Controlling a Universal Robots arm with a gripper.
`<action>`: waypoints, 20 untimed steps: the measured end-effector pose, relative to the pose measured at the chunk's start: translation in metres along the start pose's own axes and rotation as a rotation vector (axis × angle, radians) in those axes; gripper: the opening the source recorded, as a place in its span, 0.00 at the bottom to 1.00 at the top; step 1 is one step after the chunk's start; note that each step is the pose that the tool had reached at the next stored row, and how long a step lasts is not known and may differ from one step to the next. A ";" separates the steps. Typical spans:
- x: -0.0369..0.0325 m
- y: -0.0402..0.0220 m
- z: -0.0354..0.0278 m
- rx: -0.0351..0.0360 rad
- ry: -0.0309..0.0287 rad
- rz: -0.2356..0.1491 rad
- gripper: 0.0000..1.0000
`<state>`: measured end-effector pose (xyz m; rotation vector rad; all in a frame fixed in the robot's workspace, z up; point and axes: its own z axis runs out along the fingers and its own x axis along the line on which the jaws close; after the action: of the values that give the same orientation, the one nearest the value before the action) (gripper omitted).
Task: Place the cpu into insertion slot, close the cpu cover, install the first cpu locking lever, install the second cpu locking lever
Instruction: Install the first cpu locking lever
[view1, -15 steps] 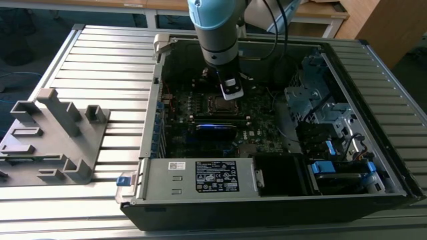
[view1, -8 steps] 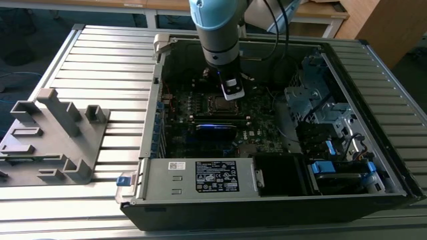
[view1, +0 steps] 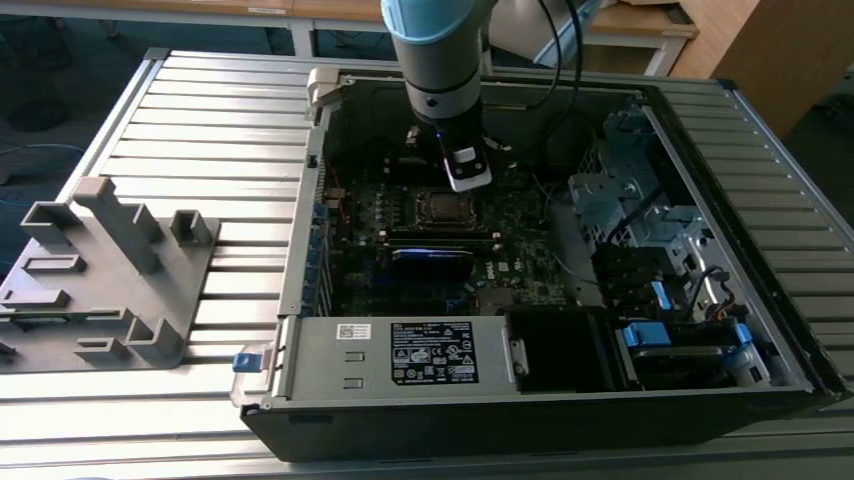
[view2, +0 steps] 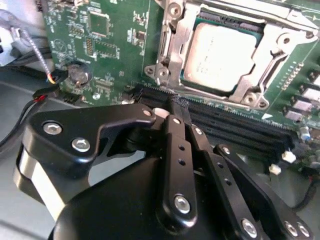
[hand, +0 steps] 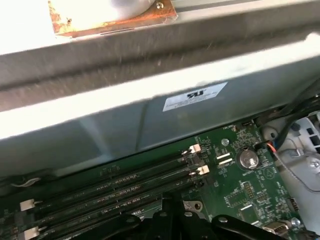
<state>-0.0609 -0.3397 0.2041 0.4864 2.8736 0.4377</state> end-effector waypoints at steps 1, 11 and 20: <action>-0.0002 0.0005 -0.0014 0.0000 0.0000 0.000 0.11; -0.0009 0.0021 -0.0061 0.0016 -0.0005 0.000 0.11; -0.0010 0.0021 -0.0060 0.1353 -0.0245 -0.028 0.11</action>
<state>-0.0607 -0.3397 0.2105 0.4698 2.8950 0.2322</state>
